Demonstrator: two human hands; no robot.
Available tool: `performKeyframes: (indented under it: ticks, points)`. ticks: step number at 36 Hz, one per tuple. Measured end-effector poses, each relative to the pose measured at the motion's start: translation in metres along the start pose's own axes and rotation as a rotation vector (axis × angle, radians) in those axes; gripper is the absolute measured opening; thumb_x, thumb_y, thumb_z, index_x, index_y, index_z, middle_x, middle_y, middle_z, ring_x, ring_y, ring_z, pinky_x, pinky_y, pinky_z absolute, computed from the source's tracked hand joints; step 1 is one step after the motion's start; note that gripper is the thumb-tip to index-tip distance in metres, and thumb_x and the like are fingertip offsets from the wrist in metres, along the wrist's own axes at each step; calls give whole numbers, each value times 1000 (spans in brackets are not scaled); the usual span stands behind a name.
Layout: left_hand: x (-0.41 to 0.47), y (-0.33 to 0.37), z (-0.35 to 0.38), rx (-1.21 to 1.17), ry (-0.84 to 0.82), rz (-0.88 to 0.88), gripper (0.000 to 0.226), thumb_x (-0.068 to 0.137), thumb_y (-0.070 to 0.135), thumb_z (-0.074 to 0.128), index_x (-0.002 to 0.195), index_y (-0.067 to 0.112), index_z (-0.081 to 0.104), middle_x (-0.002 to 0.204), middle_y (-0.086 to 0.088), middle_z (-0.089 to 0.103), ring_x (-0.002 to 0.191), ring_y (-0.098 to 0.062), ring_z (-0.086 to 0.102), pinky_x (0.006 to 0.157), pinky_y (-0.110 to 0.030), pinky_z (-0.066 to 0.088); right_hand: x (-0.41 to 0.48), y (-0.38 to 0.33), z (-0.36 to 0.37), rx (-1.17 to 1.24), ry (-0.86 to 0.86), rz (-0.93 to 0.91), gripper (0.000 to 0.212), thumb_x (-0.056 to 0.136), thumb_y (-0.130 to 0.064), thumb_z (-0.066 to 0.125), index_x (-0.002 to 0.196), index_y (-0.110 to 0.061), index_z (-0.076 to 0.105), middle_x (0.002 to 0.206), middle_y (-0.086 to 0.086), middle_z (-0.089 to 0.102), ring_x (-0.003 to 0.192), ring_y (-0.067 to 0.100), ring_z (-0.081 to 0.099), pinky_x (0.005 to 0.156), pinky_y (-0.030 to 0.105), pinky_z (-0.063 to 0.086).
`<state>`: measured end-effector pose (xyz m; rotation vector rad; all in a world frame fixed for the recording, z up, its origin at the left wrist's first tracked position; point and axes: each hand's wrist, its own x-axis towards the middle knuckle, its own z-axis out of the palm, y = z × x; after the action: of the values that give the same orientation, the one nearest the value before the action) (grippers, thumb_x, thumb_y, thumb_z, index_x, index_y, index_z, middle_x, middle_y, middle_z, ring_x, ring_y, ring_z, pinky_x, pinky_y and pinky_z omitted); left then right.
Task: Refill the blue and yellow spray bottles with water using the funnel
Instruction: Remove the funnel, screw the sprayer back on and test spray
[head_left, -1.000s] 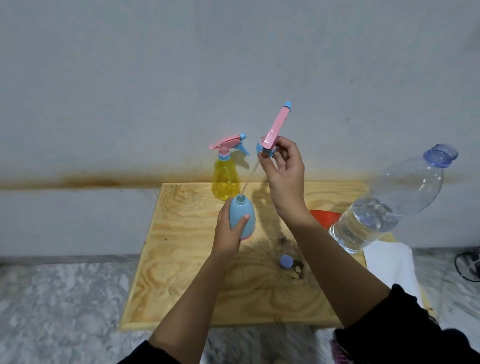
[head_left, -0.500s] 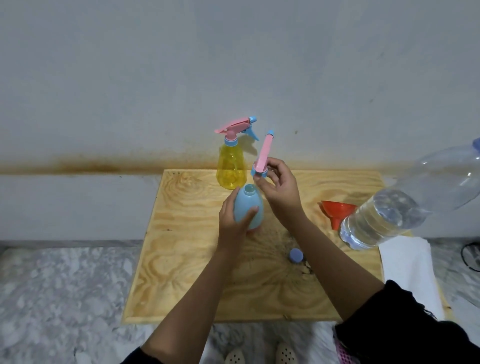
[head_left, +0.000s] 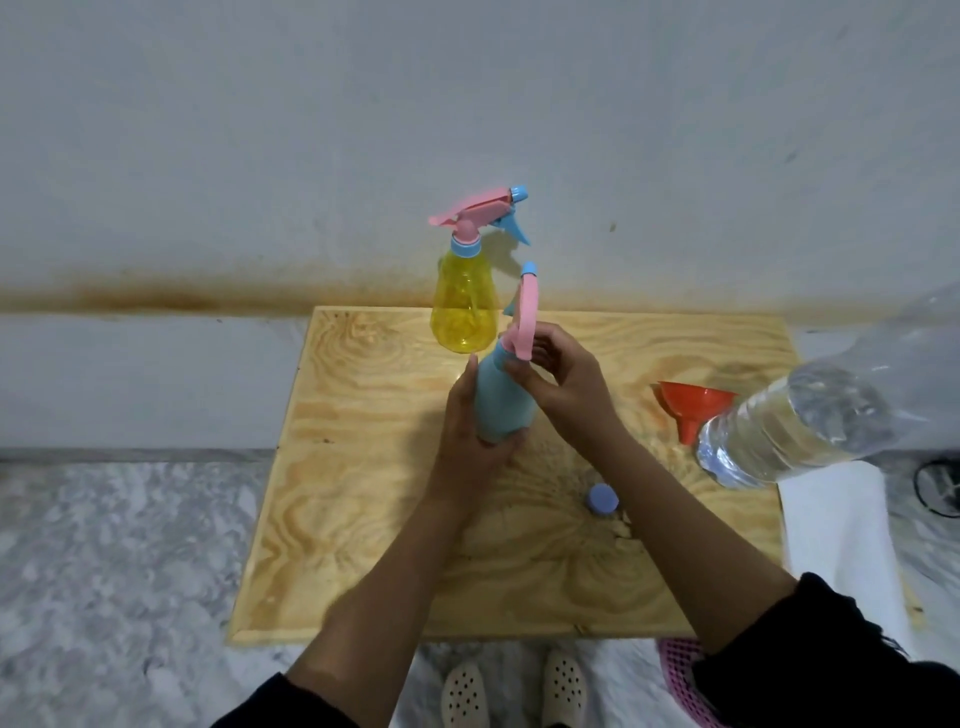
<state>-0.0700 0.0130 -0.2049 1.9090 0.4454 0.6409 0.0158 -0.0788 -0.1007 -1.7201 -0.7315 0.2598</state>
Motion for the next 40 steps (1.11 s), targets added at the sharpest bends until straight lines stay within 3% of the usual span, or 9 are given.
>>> performKeyframes:
  ticks: [7, 12, 15, 18, 22, 26, 32, 35, 40]
  points:
    - [5, 4, -4, -10, -58, 32, 96, 73, 34, 76, 147, 23, 15, 137, 2, 32, 119, 19, 30, 96, -1, 30, 7, 2, -3, -70, -57, 11, 34, 85, -16, 60, 116, -3, 60, 116, 7, 65, 107, 19, 61, 95, 37, 50]
    - [9, 11, -6, 23, -95, 77, 101, 68, 39, 78, 144, 38, 11, 118, -5, 36, 99, 8, 39, 87, 3, 31, 11, 1, -13, 15, -80, 96, 32, 88, -12, 57, 119, -5, 57, 111, 4, 63, 97, -1, 59, 88, 23, 48]
    - [9, 14, -8, 29, -139, 85, 98, 68, 48, 70, 144, 43, 8, 121, -5, 36, 105, -5, 40, 90, -1, 32, 13, -1, -18, 46, -89, 147, 23, 90, -16, 55, 112, -9, 59, 102, 25, 61, 88, 17, 56, 83, 38, 46]
    - [11, 20, -7, 31, -177, 104, 99, 69, 46, 70, 146, 40, 8, 128, 1, 39, 112, -7, 42, 93, -22, 40, 14, -4, -23, 112, -94, 181, 16, 91, -17, 53, 104, -17, 61, 100, 39, 52, 83, 28, 48, 81, 39, 39]
    - [15, 33, -7, 31, -235, 94, 98, 71, 47, 68, 146, 38, 6, 131, 7, 40, 114, -9, 46, 91, -34, 46, 16, -13, -31, 217, -91, 213, 21, 85, -18, 52, 104, -24, 60, 94, 32, 53, 88, 18, 46, 83, 34, 38]
    - [15, 44, -11, -4, -273, 83, 96, 74, 49, 67, 146, 47, 4, 135, 9, 37, 121, -13, 44, 97, -42, 45, 18, -21, -41, 252, -121, 188, 31, 84, -14, 52, 115, -11, 56, 95, 0, 60, 85, 2, 56, 80, 16, 46]
    - [19, 65, -19, 16, -267, 116, 92, 73, 51, 66, 146, 47, 9, 137, 2, 40, 121, -21, 44, 95, -50, 43, 19, -31, -44, 254, 40, 159, 27, 84, 2, 64, 110, -1, 58, 91, 2, 64, 78, 2, 61, 77, 15, 48]
    - [19, 75, -21, 18, -250, 124, 90, 73, 55, 64, 142, 54, 7, 135, 12, 32, 123, -16, 39, 100, -43, 41, 17, -41, -37, 312, 102, 188, 24, 86, -4, 63, 109, -3, 58, 87, 0, 64, 73, -2, 60, 71, 14, 48]
    - [19, 90, -24, -2, -207, 120, 89, 74, 53, 65, 138, 60, 3, 140, 24, 27, 127, -6, 35, 102, -31, 36, 12, -60, -30, 503, 90, 203, 25, 100, -15, 37, 111, -6, 58, 95, 1, 62, 77, -1, 61, 73, 15, 48]
